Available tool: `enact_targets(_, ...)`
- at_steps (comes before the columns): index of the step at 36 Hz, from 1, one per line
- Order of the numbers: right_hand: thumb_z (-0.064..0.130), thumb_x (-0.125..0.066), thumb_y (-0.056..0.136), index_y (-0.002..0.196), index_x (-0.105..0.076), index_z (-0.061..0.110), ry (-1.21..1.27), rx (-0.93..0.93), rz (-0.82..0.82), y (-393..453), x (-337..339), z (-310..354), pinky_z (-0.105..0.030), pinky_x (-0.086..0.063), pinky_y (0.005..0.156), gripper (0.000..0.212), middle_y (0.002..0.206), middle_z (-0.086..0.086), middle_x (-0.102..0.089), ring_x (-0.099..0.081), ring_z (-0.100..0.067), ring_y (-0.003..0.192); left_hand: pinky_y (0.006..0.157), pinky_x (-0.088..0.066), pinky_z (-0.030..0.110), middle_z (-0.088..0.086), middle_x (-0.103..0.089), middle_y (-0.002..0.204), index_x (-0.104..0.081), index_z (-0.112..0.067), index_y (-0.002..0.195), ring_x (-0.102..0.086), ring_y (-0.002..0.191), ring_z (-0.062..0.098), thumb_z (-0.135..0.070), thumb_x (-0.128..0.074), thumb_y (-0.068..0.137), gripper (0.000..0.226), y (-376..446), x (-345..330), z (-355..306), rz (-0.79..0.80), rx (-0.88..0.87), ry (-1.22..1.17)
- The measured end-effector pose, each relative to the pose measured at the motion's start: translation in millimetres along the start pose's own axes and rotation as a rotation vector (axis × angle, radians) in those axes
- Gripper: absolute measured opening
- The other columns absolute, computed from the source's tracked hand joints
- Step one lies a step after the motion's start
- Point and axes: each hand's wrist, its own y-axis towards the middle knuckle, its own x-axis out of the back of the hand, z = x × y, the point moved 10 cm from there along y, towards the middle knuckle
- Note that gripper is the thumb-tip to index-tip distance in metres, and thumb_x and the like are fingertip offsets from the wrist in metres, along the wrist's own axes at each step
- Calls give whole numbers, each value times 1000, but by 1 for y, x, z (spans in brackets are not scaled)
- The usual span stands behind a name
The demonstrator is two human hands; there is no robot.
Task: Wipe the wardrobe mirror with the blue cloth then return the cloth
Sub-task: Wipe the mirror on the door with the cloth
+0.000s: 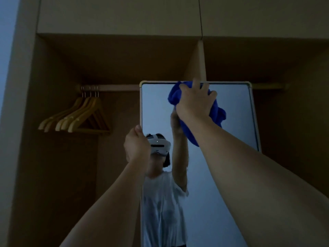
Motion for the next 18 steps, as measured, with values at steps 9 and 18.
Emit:
enact_targets(9,34,-63,84,131,-46,28,-104,-94,-35,4,-2,-31,-49,-32,94,51,136,-9,-38,-37,-33,119,63,-37,30,4,-57,77,-53,-21,76,-55,72,19,-37,-29,101,38,2,3,-1,-44,-56,11)
enact_targets(18,26,-65,81,131,-47,26,2,155,-72,-12,0,27,-52,-28,99,53,142,-10,-35,-35,-34,124,68,-37,30,3,-58,83,-59,-18,95,-57,80,20,-39,-29,101,36,6,1,6,-66,-6,29)
